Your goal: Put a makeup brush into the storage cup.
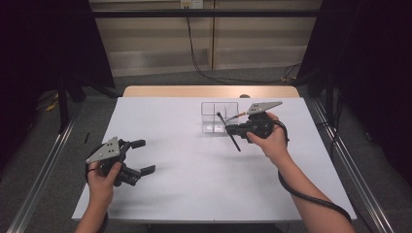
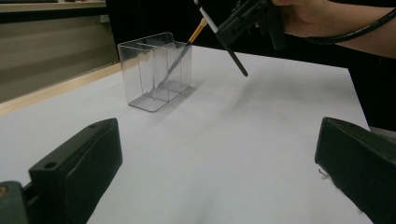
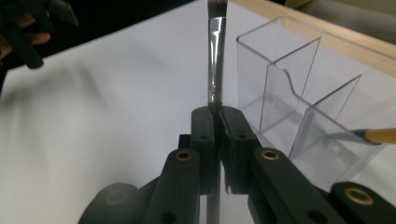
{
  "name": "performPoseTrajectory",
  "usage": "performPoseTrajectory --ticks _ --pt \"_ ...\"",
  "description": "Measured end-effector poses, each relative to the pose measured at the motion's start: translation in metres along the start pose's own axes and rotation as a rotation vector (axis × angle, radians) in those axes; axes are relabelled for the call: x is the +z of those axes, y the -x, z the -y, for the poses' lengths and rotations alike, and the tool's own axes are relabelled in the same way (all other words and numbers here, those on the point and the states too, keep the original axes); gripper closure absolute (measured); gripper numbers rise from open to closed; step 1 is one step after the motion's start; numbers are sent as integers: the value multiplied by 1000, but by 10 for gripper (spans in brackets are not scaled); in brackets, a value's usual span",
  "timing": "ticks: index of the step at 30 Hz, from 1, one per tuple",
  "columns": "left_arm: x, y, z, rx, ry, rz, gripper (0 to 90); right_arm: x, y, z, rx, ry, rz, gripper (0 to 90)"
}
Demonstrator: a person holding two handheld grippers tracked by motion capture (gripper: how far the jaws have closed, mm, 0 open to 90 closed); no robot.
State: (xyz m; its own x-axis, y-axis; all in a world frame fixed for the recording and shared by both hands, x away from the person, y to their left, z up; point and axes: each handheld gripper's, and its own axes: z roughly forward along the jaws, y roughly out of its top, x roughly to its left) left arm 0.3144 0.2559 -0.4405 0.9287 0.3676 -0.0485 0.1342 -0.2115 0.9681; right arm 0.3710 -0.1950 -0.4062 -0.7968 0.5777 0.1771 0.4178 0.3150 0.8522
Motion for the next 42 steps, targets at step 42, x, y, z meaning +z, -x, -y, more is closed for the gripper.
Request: performPoseTrajectory --ticks 42 --pt "-3 0 0 0 8 -4 7 -18 1 0 21 445 77 846"
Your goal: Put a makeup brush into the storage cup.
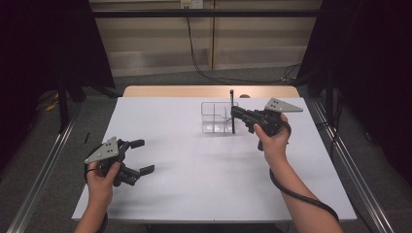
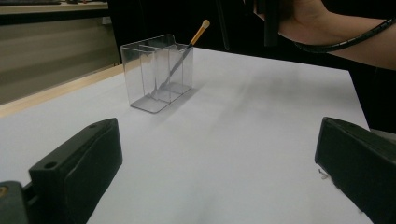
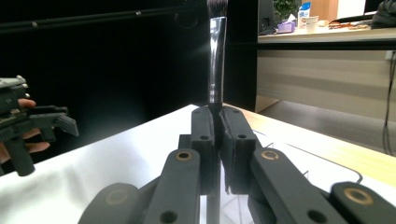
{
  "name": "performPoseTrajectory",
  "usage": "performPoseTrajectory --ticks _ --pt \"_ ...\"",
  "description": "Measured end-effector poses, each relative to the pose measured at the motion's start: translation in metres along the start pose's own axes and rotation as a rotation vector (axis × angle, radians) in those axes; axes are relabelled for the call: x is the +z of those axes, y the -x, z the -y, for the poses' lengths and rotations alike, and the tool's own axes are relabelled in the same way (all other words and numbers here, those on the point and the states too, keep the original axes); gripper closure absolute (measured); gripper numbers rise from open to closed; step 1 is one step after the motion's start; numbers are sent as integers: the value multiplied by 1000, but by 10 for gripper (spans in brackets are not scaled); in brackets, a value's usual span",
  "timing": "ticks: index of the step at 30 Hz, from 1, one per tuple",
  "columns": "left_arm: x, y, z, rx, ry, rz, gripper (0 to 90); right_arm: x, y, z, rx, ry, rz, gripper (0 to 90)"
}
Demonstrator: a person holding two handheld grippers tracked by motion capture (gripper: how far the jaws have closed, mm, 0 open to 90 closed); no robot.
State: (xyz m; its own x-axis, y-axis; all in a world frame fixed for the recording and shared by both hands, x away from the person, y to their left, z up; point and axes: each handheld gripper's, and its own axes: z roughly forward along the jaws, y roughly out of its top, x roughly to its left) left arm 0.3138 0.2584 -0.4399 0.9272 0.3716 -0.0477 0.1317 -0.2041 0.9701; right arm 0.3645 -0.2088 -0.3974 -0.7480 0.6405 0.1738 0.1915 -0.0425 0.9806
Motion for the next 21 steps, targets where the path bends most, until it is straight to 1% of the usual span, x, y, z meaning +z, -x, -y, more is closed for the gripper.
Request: performPoseTrajectory --ticks 6,11,21 --pt "0 0 0 0 0 1 7 1 2 -4 5 25 0 846" --pt "0 0 0 0 1 1 7 3 3 -5 0 22 14 847" --pt "0 0 0 -1 3 2 7 8 9 -10 0 39 34 846"
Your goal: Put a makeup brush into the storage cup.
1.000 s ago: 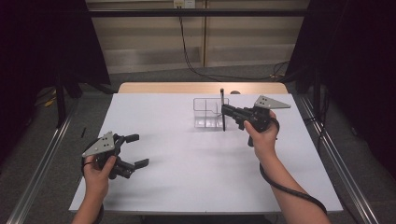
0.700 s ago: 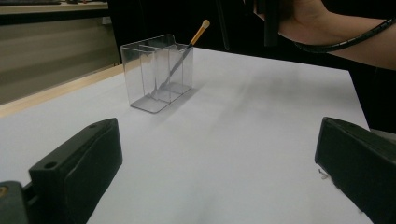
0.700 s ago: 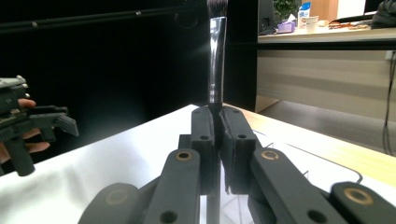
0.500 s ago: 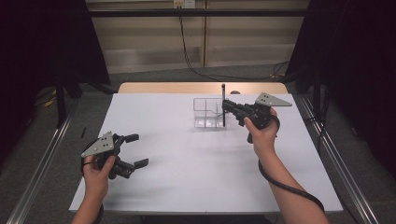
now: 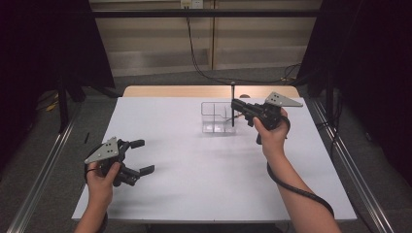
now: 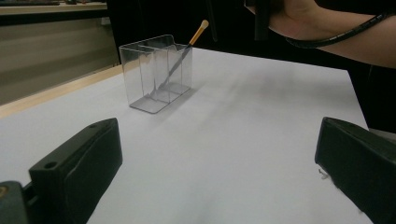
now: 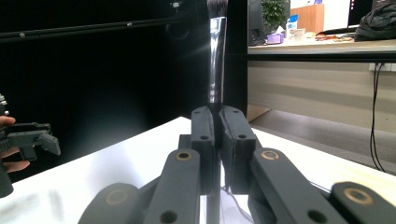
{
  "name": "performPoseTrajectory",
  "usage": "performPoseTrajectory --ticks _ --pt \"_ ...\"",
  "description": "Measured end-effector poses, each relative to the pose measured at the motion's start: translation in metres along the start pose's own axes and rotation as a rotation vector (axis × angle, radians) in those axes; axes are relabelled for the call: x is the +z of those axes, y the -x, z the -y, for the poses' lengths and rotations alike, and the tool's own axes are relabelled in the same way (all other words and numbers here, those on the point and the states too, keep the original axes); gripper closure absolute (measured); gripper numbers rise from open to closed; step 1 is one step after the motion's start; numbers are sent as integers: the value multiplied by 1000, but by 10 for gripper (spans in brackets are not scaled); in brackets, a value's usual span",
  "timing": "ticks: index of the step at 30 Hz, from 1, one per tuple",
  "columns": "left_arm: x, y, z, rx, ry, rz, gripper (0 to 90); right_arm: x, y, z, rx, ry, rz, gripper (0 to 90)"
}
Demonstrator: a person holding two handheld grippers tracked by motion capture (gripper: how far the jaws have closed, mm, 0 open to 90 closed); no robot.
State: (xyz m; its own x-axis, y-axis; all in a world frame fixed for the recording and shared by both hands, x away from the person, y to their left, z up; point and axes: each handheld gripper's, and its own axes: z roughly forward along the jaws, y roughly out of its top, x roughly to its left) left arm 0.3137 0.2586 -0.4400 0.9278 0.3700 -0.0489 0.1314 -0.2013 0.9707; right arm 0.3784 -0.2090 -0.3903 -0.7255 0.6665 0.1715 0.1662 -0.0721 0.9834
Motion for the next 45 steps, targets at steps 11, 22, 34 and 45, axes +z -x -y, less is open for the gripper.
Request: performPoseTrajectory --ticks 11,22,34,45 --pt "0 0 0 -2 4 3 7 6 4 -6 -8 5 21 846" --pt "0 0 1 -2 0 9 7 14 9 -9 5 24 48 846" --pt "-1 -1 2 -9 10 9 7 21 13 -12 -13 21 68 846" --pt "-1 -1 3 -7 6 8 7 24 18 -12 -30 17 87 846"
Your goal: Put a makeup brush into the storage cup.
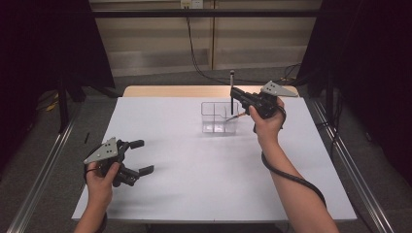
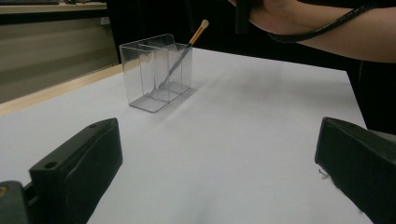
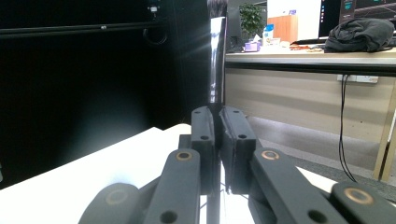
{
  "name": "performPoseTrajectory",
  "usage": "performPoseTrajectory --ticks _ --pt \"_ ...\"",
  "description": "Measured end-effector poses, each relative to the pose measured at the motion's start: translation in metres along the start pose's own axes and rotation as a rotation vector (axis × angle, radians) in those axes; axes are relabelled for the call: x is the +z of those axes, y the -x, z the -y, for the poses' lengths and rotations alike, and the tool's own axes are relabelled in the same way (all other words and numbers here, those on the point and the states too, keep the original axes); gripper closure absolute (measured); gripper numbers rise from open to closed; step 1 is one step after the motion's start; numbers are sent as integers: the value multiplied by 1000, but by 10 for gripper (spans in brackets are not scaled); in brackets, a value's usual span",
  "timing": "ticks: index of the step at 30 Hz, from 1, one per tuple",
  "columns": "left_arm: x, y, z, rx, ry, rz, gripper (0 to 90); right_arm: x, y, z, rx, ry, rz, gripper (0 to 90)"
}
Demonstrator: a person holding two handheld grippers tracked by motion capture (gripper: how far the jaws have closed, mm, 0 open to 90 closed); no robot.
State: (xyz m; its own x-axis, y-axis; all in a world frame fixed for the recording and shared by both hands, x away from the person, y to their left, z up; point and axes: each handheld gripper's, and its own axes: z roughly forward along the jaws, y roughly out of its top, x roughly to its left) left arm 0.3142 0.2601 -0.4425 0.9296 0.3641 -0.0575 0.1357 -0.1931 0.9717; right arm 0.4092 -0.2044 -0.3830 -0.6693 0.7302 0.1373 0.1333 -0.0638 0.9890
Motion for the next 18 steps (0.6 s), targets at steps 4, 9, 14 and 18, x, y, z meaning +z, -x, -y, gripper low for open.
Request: performPoseTrajectory --ticks 4,9,14,18 --pt "1 0 0 -1 -1 1 8 1 3 0 3 5 13 846" --pt "0 0 0 -2 -1 0 7 3 7 2 12 2 24 846" --pt "-1 0 0 -3 4 1 7 6 9 2 14 -3 30 846" --pt "-2 0 0 -6 10 -4 7 7 11 3 26 1 28 846"
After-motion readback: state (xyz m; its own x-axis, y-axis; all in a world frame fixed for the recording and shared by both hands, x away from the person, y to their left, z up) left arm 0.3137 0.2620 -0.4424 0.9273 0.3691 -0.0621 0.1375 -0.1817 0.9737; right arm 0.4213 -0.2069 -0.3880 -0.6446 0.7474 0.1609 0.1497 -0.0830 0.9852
